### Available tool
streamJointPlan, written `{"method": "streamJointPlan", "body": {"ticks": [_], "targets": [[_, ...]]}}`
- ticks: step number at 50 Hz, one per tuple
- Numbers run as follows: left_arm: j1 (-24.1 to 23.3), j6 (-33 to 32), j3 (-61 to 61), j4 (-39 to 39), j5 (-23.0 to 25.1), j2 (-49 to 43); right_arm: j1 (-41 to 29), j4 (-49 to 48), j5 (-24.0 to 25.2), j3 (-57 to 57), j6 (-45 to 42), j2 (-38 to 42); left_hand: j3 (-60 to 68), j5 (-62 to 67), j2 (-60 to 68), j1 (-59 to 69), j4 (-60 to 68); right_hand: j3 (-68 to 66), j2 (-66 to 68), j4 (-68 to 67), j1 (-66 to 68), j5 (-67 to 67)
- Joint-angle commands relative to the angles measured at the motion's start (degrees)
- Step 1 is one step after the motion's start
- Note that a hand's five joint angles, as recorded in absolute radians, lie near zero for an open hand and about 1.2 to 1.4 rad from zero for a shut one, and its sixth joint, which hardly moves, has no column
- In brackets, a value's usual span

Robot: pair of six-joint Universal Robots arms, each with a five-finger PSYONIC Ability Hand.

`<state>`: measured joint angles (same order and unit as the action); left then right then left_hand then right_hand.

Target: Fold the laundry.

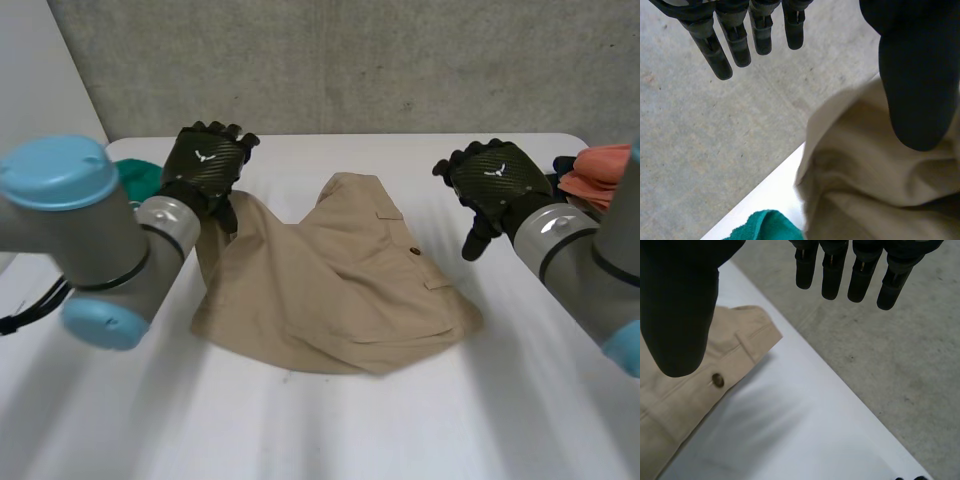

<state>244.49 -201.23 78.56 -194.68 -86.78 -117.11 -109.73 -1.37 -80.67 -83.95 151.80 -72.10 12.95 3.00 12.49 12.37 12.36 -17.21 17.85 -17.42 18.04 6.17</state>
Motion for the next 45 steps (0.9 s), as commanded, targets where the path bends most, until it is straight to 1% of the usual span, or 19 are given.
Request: {"method": "streamJointPlan", "body": {"ticks": [1, 2, 5, 8, 10, 12, 13, 15, 18, 19, 22, 28, 34, 39, 40, 42, 43, 45], "targets": [[0.1, 0.0, 11.9, 5.8, 1.3, 14.4, 1.6, 10.6, 4.5, -2.7, -11.4, -3.9, -1.9, -2.0, -1.4, -1.3, -1.3, -4.7, 4.1, -4.5, 3.9, 5.8], [0.5, 0.2, 14.1, 8.3, 1.7, 16.9, 2.1, 12.9, 5.3, -3.7, -13.1, -4.4, -1.6, -1.6, -1.1, -1.0, -1.0, -5.4, 4.8, -5.2, 4.6, 6.4], [1.3, 0.2, 18.6, 14.8, 2.9, 20.7, 3.0, 15.5, 6.9, -7.0, -14.4, -5.0, -0.9, -0.9, -0.4, -0.3, -0.3, -9.4, 8.8, -9.2, 8.6, 10.5], [2.7, 0.3, 23.0, 20.5, 4.4, 22.3, 3.6, 12.9, 9.1, -11.6, -14.1, -5.1, 3.8, 3.8, 4.3, 4.4, 4.4, -11.8, 11.2, -11.6, 11.0, 12.8], [3.4, 0.5, 26.0, 21.7, 5.3, 22.5, 3.7, 9.9, 10.1, -14.1, -13.7, -5.1, 5.0, 4.9, 5.5, 5.6, 5.6, -12.3, 11.7, -12.1, 11.5, 13.3], [3.5, 0.6, 27.6, 20.8, 5.7, 22.5, 3.8, 5.1, 11.2, -18.0, -13.2, -5.0, 5.2, 5.1, 5.6, 5.7, 5.8, -12.3, 11.7, -12.1, 11.5, 13.3], [3.7, 0.7, 28.9, 18.7, 6.0, 22.3, 3.7, 1.1, 11.4, -20.3, -12.9, -4.7, 6.2, 6.1, 6.6, 6.7, 6.8, -12.3, 11.7, -12.1, 11.5, 13.3], [4.0, 1.2, 30.7, 14.4, 6.0, 21.3, 3.3, -3.6, 11.8, -23.1, -12.1, -4.2, 9.4, 9.3, 9.8, 9.9, 9.9, -12.3, 11.7, -12.1, 11.5, 13.3], [4.1, 1.4, 31.7, 10.5, 6.2, 20.3, 2.9, -8.5, 11.8, -25.0, -11.0, -3.5, 10.9, 10.8, 11.3, 11.5, 11.5, -14.3, 13.7, -14.1, 13.5, 15.4], [3.9, 1.2, 31.9, 8.2, 5.9, 19.0, 2.7, -11.3, 11.8, -25.9, -10.3, -2.9, 10.9, 10.8, 11.3, 11.5, 11.5, -15.5, 14.8, -15.3, 14.7, 16.5], [3.9, 0.9, 31.2, 4.7, 5.6, 15.6, 2.2, -14.9, 11.5, -26.6, -9.0, -1.1, 10.9, 10.8, 11.3, 11.5, 11.5, -16.8, 16.2, -16.6, 16.0, 17.9], [4.1, -0.2, 28.8, 2.6, 4.8, 10.1, 2.2, -17.4, 11.8, -26.8, -7.6, 0.6, 10.9, 10.8, 11.3, 11.5, 11.5, -20.7, 20.1, -20.5, 19.9, 21.8], [4.0, -2.8, 26.2, 0.2, 4.6, 5.1, 2.2, -19.5, 11.4, -26.8, -7.7, 2.2, 11.4, 11.3, 11.9, 12.0, 12.0, -23.7, 23.1, -23.5, 22.9, 24.8], [3.8, -6.0, 24.1, 0.1, 4.4, 1.4, 2.2, -19.9, 11.4, -26.6, -7.7, 3.2, 17.1, 17.0, 17.6, 17.7, 17.7, -28.1, 27.5, -27.9, 27.3, 29.1], [3.7, -6.4, 24.0, 0.1, 4.4, 1.1, 2.3, -20.0, 11.4, -26.5, -7.7, 3.3, 18.6, 18.6, 19.1, 19.2, 19.2, -29.9, 29.3, -29.7, 29.1, 31.0], [3.6, -7.1, 23.7, -0.2, 4.4, 0.7, 2.4, -20.3, 11.4, -26.4, -7.7, 3.3, 27.0, 26.9, 27.4, 27.6, 27.6, -34.5, 33.8, -34.3, 33.7, 35.5], [3.6, -7.2, 23.4, -0.4, 4.4, 0.7, 2.5, -20.4, 11.4, -26.4, -7.7, 3.3, 38.7, 38.6, 39.2, 39.3, 39.3, -41.0, 40.4, -40.8, 40.2, 42.0], [3.6, -7.3, 23.0, -0.8, 4.4, 1.1, 2.5, -20.4, 11.4, -26.1, -7.7, 3.1, 52.0, 52.0, 52.5, 52.6, 52.6, -50.3, 49.6, -50.1, 49.4, 51.3]]}}
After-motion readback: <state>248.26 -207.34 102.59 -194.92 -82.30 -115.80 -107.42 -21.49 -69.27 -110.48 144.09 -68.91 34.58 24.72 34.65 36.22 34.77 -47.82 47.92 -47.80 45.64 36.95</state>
